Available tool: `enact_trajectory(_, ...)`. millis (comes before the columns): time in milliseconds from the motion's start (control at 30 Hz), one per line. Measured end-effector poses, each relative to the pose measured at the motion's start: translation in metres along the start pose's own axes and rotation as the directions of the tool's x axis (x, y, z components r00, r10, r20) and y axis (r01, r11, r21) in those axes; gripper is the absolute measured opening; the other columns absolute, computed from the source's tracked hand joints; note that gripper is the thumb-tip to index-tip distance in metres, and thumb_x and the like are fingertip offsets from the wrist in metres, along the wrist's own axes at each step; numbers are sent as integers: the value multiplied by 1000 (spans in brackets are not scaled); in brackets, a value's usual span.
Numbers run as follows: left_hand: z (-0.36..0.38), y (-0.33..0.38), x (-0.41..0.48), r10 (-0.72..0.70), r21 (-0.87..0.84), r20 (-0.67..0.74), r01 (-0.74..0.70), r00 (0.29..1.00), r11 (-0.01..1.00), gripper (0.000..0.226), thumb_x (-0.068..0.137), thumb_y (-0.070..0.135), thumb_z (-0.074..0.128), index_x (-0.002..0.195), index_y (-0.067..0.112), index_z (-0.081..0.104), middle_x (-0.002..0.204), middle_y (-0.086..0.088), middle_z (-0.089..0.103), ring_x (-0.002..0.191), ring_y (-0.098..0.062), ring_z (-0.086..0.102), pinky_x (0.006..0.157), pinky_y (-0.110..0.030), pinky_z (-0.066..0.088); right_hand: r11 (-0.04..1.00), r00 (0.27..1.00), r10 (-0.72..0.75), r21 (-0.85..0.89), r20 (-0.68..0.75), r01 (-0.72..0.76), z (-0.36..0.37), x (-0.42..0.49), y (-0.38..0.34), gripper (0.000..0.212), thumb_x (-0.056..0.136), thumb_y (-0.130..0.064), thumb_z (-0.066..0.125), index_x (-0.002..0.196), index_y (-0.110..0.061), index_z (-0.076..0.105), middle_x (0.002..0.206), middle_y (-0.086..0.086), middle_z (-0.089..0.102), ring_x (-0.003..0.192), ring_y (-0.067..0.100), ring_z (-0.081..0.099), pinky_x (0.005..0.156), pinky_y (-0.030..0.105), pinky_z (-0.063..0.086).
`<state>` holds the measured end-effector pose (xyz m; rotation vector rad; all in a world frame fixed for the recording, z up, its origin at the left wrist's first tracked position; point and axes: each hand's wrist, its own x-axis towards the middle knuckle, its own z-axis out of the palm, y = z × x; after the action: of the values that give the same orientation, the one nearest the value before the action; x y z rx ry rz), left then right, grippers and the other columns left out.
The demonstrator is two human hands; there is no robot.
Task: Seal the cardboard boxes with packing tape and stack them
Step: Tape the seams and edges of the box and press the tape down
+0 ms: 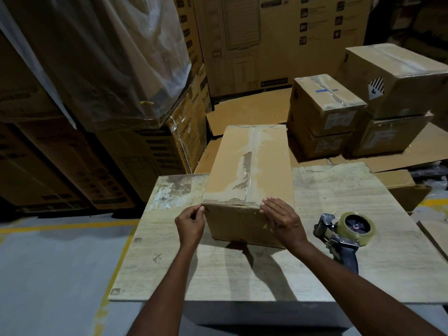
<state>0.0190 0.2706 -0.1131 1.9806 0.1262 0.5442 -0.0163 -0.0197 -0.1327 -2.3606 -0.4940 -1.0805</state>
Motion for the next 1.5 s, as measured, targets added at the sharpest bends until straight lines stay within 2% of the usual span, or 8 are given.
enact_trajectory(200, 28, 13, -15, -49, 97, -186, 68, 981, 993, 12, 92, 5, 67, 93, 2, 79, 80, -11, 73, 75, -27, 69, 68, -28, 50, 1000, 1000, 2, -1, -5, -2, 0, 1, -2, 20, 94, -12, 70, 111, -8, 80, 116, 12, 76, 109, 26, 74, 99, 46, 57)
enact_trajectory(300, 45, 25, -23, -112, 176, -224, 153, 968, 972, 23, 92, 0, 63, 111, -5, 74, 91, -21, 69, 89, -37, 63, 73, -34, 45, 1000, 1000, 1, -7, -6, -1, 0, 1, -2, 20, 91, -6, 74, 110, -7, 80, 115, 13, 76, 108, 27, 74, 99, 47, 57)
enact_trajectory(533, 62, 36, -41, -115, 410, -103, 148, 988, 900, 52, 87, -6, 53, 139, -11, 52, 115, -24, 52, 113, -37, 43, 86, -45, 46, 1000, 1000, 7, 11, 15, -7, -4, 4, -3, 23, 96, -18, 64, 110, -9, 80, 115, 12, 76, 108, 26, 74, 100, 45, 56)
enact_trajectory(800, 73, 32, -57, -154, 420, -111, 187, 982, 888, 63, 77, -12, 59, 139, 2, 54, 145, -17, 35, 115, -33, 33, 80, -41, 43, 999, 1000, 7, -33, 13, -6, -8, 5, -7, 24, 90, -16, 68, 110, -9, 80, 115, 14, 76, 106, 29, 74, 104, 46, 47)
enact_trajectory(1067, 25, 23, -50, 72, 365, -108, -27, 992, 931, 39, 90, -13, 59, 119, 8, 74, 132, -12, 51, 120, -29, 38, 88, -46, 50, 999, 999, -25, -44, -33, 23, -8, 7, -10, 31, 98, -23, 56, 106, -6, 81, 111, 15, 77, 104, 30, 75, 102, 45, 51)
enact_trajectory(1267, -1, 16, -23, 272, 358, 22, -261, 962, 896, 64, 80, -29, 51, 135, 3, 64, 127, -8, 59, 121, -21, 51, 97, -7, 35, 999, 999, -18, -44, -27, 17, -6, 5, -7, 30, 97, -20, 56, 108, -7, 80, 114, 14, 77, 107, 28, 74, 104, 42, 50)
enact_trajectory(1367, -4, 9, -7, 246, 322, 109, -269, 963, 908, 72, 76, -32, 50, 135, 6, 65, 114, -3, 60, 108, -20, 59, 85, -25, 47, 999, 1000, -15, -39, -26, 14, -7, 5, -8, 31, 97, -20, 54, 107, -7, 80, 113, 14, 77, 107, 29, 74, 103, 44, 51)
enact_trajectory(1500, 4, 13, -3, 196, 225, 30, -198, 980, 954, 42, 87, -19, 63, 120, 3, 73, 100, -3, 65, 90, -19, 65, 77, -28, 55, 999, 999, -6, -31, -37, 5, -8, 7, -11, 32, 97, -21, 54, 106, -6, 80, 111, 15, 77, 104, 30, 75, 101, 48, 50)
